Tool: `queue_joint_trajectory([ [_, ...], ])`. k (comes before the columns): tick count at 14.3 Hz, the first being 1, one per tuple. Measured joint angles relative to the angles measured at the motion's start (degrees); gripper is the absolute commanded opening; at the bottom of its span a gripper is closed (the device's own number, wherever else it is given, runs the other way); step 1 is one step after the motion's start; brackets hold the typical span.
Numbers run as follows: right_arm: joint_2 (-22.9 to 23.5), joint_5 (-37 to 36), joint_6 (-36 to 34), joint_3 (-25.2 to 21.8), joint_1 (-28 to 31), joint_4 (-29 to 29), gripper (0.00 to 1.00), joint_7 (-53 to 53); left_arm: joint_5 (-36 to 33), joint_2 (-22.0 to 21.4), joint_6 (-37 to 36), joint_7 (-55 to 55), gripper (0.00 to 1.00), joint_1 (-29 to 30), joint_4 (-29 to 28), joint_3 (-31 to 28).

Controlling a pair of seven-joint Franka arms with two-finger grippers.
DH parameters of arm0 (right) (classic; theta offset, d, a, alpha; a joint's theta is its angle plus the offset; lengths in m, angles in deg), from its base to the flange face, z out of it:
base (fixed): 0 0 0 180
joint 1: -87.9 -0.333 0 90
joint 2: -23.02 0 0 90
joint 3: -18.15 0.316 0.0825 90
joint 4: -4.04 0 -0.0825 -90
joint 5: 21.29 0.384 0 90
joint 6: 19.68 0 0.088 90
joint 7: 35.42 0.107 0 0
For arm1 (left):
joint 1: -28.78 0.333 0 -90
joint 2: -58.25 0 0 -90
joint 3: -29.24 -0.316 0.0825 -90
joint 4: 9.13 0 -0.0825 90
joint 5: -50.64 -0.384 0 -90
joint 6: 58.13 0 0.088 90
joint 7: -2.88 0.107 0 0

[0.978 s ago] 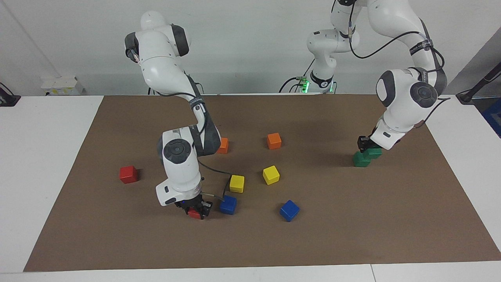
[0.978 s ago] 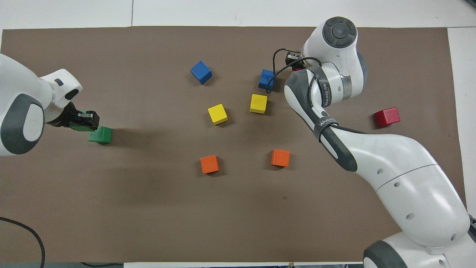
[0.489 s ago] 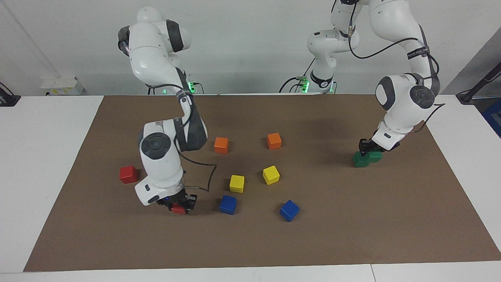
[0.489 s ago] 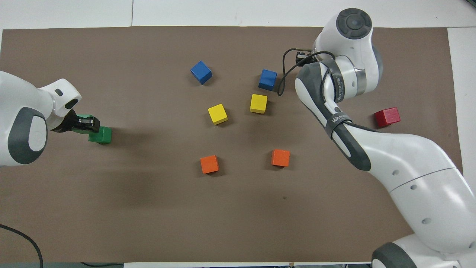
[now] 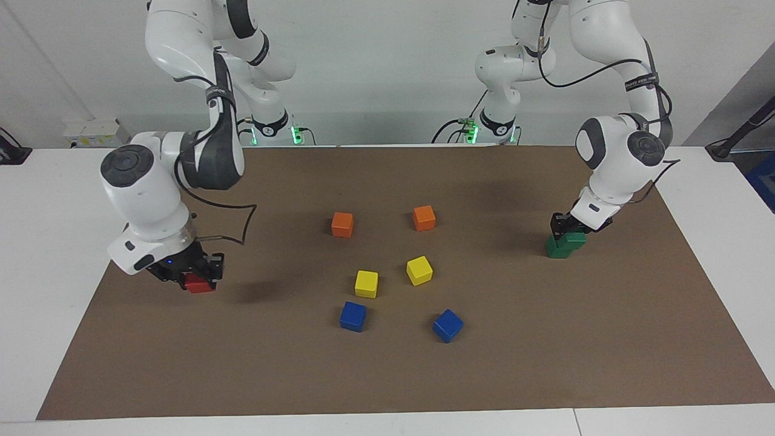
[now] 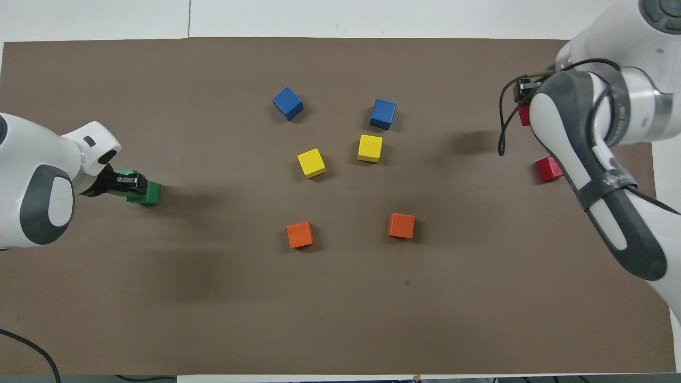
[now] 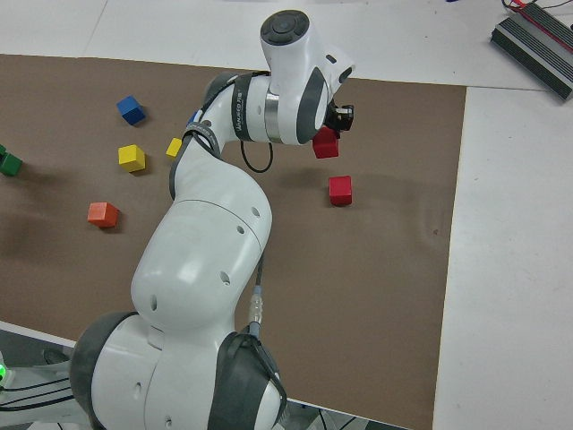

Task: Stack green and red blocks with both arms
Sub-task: 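Carry the green cube over the placed one while the right gripper carries red, then lower the green cube onto the green cube and open the left gripper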

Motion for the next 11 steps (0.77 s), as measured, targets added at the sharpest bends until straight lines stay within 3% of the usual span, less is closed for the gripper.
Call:
queue_joint_trajectory([
  [2, -2.1, 1.3, 5.8, 0.0, 2.0, -7.0, 0.0, -4.5, 0.0, 0.0, 0.8, -0.1, 0.0, 0.0, -0.7, 0.0],
  [5, -3.2, 1.4, 7.3, 0.0, 2.3, -9.9, 0.0, -4.9, 0.0, -0.1, 2.6, -0.1, 0.0, 0.0, -1.9, 0.0],
  [6, -3.5, 1.4, 7.9, 0.0, 2.3, -10.6, 0.0, -5.3, 0.0, -0.1, 2.8, -0.1, 0.22, 0.0, -2.0, 0.0],
  [7, -3.7, 1.6, 8.7, 0.0, 2.4, -11.4, 0.0, -6.1, 0.0, -0.2, 2.8, -0.1, 0.68, 0.0, -2.0, 0.0],
  [8, -4.0, 2.0, 9.9, 0.0, 2.6, -12.2, 0.0, -7.1, 0.0, -0.2, 2.8, -0.1, 1.0, 0.0, -2.1, 0.0],
  [11, -4.6, 2.7, 13.2, 0.0, 3.2, -15.0, 0.0, -8.6, 0.0, -0.4, 2.8, -0.1, 1.0, 0.0, -2.9, 0.0],
])
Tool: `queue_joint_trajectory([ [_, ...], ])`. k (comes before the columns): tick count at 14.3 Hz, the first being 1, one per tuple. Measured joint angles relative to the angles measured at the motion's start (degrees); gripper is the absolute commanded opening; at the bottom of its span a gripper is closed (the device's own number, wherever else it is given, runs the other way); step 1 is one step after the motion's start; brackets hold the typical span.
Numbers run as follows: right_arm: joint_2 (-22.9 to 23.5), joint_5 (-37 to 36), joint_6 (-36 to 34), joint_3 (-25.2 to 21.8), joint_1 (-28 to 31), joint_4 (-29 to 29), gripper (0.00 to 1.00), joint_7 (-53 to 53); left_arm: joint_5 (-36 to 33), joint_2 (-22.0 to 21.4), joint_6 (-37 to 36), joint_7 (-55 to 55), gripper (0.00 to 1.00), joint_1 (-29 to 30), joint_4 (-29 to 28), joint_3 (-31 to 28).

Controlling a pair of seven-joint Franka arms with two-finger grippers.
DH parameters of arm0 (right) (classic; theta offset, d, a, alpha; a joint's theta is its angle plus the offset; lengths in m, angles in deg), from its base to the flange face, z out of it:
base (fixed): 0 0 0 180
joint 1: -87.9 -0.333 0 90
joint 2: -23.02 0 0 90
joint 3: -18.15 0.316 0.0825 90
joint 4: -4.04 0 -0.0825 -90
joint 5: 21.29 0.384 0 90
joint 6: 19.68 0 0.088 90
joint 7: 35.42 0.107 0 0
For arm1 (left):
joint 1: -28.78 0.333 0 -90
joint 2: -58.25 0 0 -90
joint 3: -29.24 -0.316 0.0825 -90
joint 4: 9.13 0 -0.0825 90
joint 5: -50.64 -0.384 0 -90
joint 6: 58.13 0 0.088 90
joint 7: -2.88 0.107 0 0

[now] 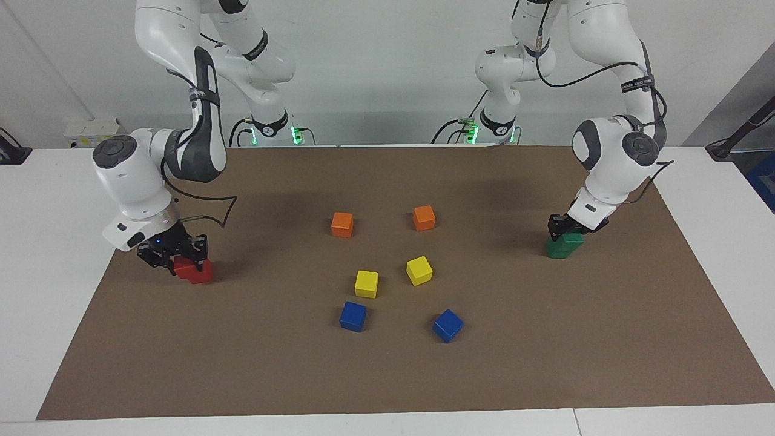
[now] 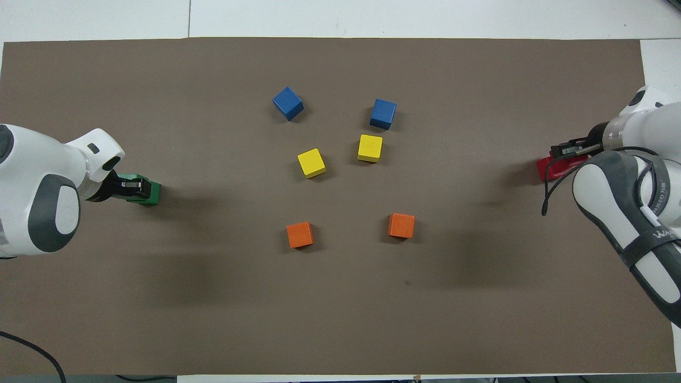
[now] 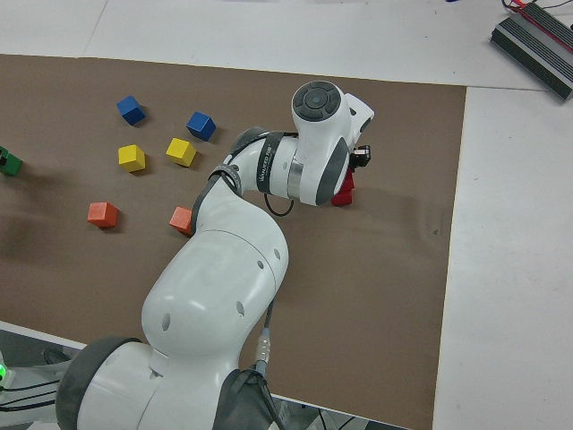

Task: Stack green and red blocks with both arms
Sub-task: 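Lower the green cube onto the green cube and open the left gripper, then lower the red cube onto the red cube and open the right gripper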

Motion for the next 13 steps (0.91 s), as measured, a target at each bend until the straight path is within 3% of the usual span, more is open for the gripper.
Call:
queue_joint_trajectory([
  [4, -0.7, 0.3, 0.4, 0.0, 0.0, -1.1, 0.0, 0.0, 0.0, -0.8, -0.5, -0.2, 1.0, 0.0, 1.4, 0.0],
  [7, -0.8, 1.7, 0.4, 0.0, 0.0, -1.2, 0.0, -0.4, 0.1, -1.1, -12.0, -2.2, 1.0, -0.1, 11.8, 0.1],
  [8, -0.8, 2.4, 0.4, 0.0, 0.0, -1.2, 0.39, -0.7, 0.1, -1.2, -17.1, -2.9, 1.0, -0.5, 16.1, 0.3],
  [9, -0.8, 3.2, 0.4, 0.0, 0.0, -1.3, 0.99, -1.1, 0.1, -1.3, -21.8, -3.4, 1.0, -1.1, 19.9, 0.6],
  [11, -0.8, 3.5, 0.5, 0.0, 0.0, -1.3, 1.0, -1.2, 0.1, -2.4, -28.5, -4.3, 1.0, -2.6, 24.3, 1.0],
  [13, -0.9, 3.5, 0.5, 0.0, 0.0, -1.3, 1.0, -1.2, 0.1, -5.1, -31.9, -4.7, 1.0, -3.1, 24.4, 1.1],
])
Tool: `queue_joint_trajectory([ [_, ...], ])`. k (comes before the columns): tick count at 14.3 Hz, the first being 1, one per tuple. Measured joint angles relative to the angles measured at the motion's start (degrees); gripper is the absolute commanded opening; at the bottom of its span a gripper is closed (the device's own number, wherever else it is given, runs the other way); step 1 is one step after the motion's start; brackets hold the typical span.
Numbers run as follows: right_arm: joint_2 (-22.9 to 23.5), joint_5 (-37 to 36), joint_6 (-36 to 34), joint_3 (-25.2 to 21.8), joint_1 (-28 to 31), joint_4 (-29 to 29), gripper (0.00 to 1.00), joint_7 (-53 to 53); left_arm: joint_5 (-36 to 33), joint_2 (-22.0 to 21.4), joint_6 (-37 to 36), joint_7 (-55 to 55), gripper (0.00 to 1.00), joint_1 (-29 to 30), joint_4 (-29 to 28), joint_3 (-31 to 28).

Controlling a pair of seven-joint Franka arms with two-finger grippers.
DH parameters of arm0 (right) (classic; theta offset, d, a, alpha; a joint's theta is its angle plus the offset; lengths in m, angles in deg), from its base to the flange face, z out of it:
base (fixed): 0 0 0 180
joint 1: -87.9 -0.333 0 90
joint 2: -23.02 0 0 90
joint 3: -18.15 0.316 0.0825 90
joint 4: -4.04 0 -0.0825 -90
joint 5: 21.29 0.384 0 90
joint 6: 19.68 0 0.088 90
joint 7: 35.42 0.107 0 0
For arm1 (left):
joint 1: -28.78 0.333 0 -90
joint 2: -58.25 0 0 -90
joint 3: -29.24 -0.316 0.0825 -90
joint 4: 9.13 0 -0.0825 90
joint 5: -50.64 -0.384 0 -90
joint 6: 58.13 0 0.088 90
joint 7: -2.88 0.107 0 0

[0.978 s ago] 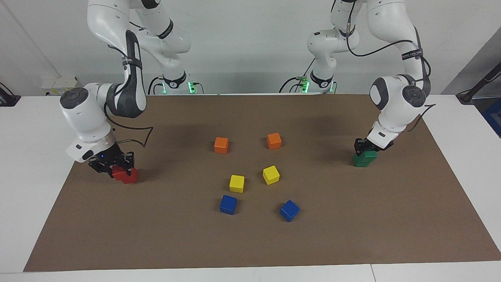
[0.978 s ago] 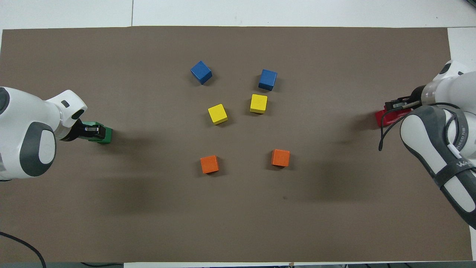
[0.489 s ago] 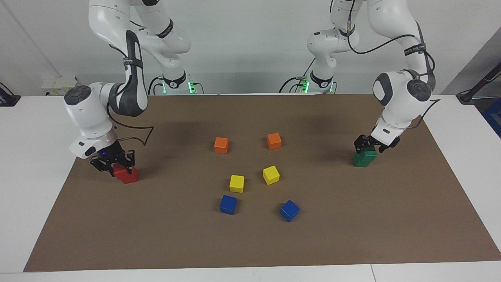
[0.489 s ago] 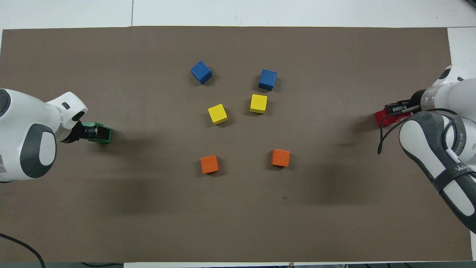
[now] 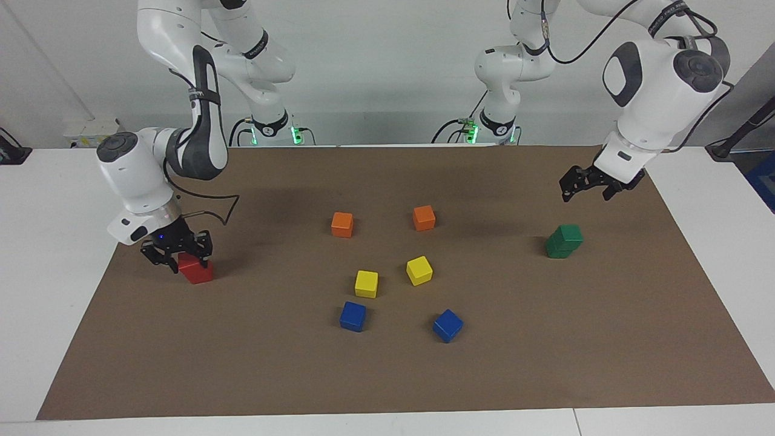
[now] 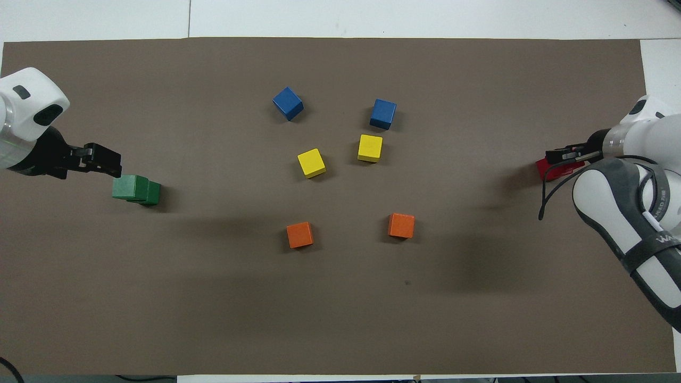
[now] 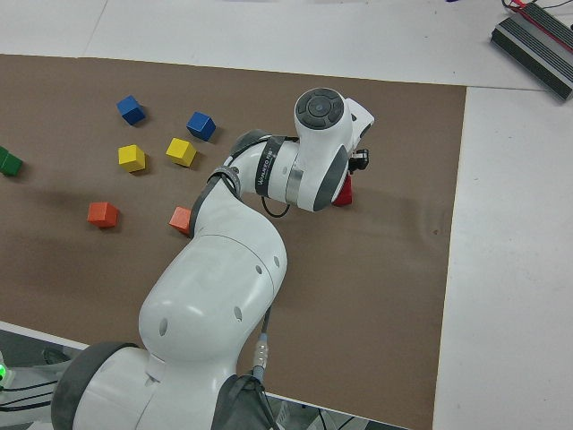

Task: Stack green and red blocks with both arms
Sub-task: 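Lower the red cube onto the red cube and open the right gripper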

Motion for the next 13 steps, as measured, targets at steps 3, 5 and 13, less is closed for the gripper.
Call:
queue_joint_trajectory([
  [3, -0.2, 0.0, 0.1, 0.0, 0.0, 0.1, 1.0, -0.1, 0.0, -2.4, -0.5, 0.0, 1.0, 0.1, -2.5, -0.3],
  [5, -0.5, 0.0, -1.0, 0.2, -0.3, 1.3, 1.0, -0.3, 0.0, -2.6, 0.4, 0.0, 1.0, 0.1, -3.2, -0.4],
  [13, -8.5, -3.0, -35.4, 0.9, -8.8, 21.2, 1.0, 7.6, 0.0, -3.8, 1.4, -0.2, 1.0, 0.7, -4.5, -0.7],
])
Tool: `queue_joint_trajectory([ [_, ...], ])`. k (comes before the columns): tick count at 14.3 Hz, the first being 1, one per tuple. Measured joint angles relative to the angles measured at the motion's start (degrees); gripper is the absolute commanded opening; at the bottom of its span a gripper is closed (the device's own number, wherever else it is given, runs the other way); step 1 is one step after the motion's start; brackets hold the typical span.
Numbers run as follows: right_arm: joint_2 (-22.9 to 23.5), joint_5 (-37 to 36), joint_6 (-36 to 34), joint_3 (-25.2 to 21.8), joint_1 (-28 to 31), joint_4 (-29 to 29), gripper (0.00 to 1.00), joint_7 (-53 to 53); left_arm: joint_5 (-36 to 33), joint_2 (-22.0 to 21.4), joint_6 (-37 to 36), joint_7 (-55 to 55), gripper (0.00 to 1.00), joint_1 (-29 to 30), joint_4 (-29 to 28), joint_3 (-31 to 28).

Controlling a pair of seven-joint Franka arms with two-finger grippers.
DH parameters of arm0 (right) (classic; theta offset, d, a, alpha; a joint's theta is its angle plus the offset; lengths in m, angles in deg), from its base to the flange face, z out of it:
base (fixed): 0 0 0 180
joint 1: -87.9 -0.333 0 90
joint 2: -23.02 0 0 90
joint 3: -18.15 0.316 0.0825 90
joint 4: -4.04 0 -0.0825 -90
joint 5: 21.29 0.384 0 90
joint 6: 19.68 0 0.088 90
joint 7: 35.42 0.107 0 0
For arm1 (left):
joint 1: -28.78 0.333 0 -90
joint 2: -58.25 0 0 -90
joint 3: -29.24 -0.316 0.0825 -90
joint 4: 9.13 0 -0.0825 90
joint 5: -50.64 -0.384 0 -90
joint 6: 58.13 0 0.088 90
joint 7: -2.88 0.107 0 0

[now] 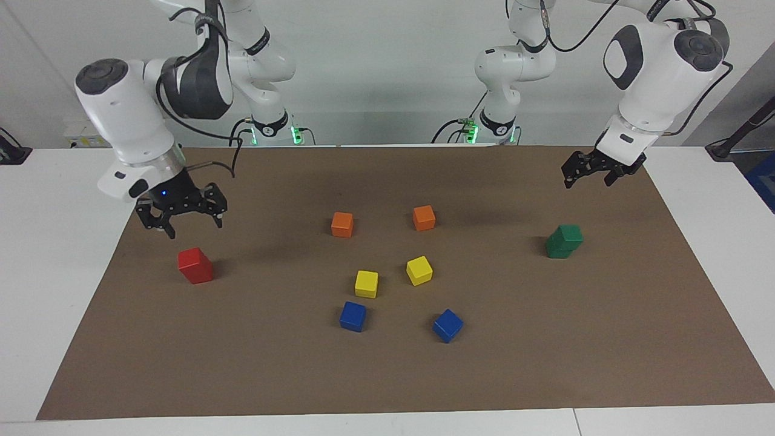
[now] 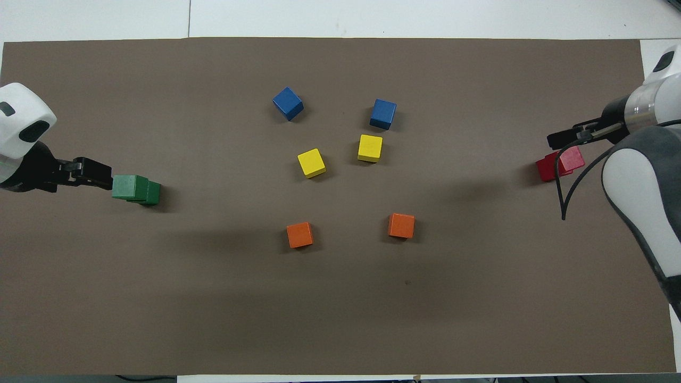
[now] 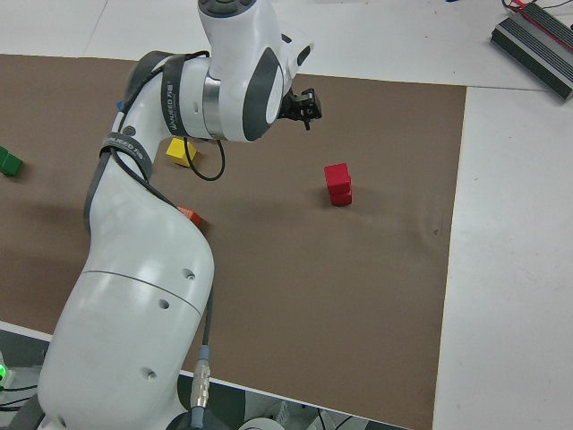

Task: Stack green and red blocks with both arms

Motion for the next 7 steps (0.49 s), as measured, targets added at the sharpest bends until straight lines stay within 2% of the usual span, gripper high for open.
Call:
queue_joint_trajectory([
  [3, -2.4, -0.1, -6.5, 0.0, -0.4, 3.2, 1.0, 0.5, 0.0, -0.5, -0.3, -2.2, 1.0, 0.0, -0.4, 0.1],
  [7, -4.7, -0.1, -13.9, -0.2, -0.3, 4.0, 1.0, 0.8, 0.0, -1.3, -1.2, -2.4, 1.0, 0.0, -0.5, 0.1],
])
